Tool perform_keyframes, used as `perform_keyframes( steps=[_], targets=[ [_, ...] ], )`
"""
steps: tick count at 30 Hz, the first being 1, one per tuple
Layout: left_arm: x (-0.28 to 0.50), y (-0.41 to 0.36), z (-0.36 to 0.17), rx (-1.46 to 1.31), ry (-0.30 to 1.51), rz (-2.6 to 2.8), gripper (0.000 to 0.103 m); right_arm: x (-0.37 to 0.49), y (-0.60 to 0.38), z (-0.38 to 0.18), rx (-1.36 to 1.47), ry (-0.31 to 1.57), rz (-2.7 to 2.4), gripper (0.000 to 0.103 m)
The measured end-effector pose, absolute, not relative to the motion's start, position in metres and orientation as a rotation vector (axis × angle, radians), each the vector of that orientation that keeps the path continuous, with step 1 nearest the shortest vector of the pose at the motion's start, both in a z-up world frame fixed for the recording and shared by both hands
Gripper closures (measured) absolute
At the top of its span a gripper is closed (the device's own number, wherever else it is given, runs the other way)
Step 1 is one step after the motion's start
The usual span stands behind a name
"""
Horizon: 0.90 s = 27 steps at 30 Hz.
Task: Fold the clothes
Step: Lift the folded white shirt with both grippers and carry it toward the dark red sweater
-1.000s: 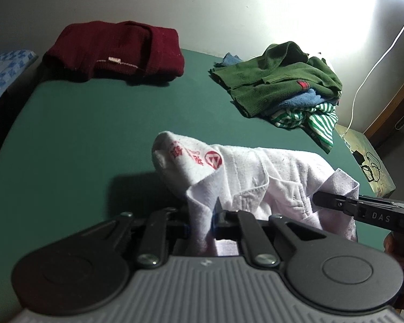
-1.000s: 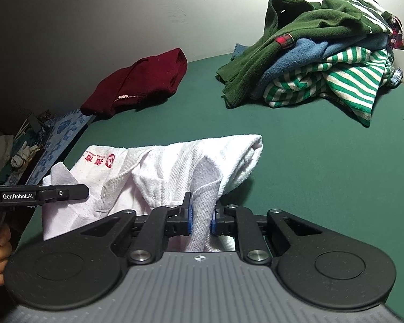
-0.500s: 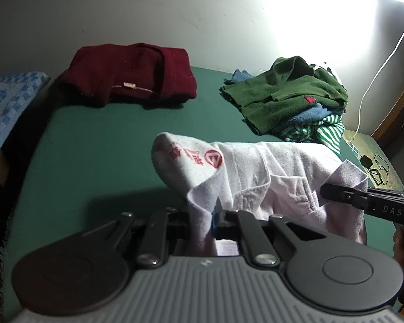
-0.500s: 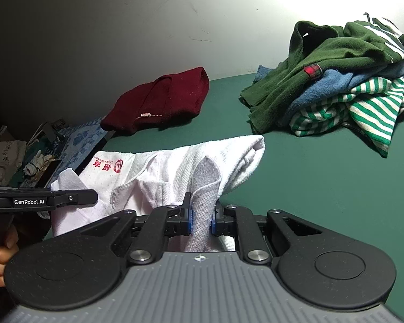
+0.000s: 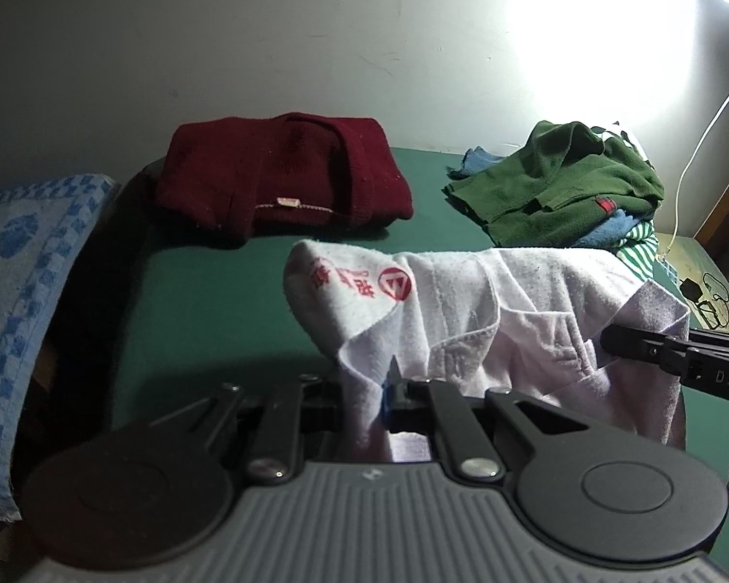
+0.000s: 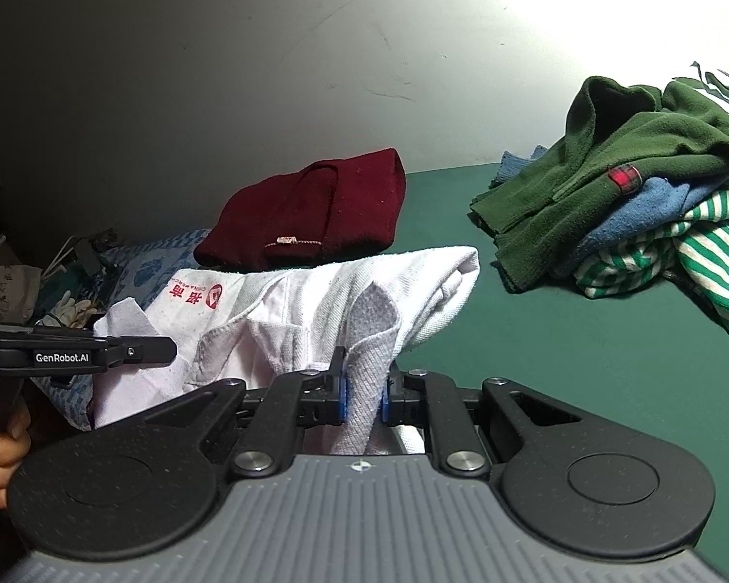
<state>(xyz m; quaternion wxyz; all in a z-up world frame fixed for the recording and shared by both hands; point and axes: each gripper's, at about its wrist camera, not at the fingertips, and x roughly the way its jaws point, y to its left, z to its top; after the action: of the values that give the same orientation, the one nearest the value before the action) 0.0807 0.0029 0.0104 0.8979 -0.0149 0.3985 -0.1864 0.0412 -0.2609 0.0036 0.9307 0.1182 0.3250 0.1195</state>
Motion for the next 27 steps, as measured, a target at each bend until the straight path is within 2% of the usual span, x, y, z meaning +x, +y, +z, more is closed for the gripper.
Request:
perform_keyframes(
  steps=[27],
  targets=[
    [0.22, 0.028, 0.042, 0.042, 0.728, -0.24, 0.096, 0.199, -0.218, 0.027, 0.253, 0.646, 0.316, 0.09]
  ],
)
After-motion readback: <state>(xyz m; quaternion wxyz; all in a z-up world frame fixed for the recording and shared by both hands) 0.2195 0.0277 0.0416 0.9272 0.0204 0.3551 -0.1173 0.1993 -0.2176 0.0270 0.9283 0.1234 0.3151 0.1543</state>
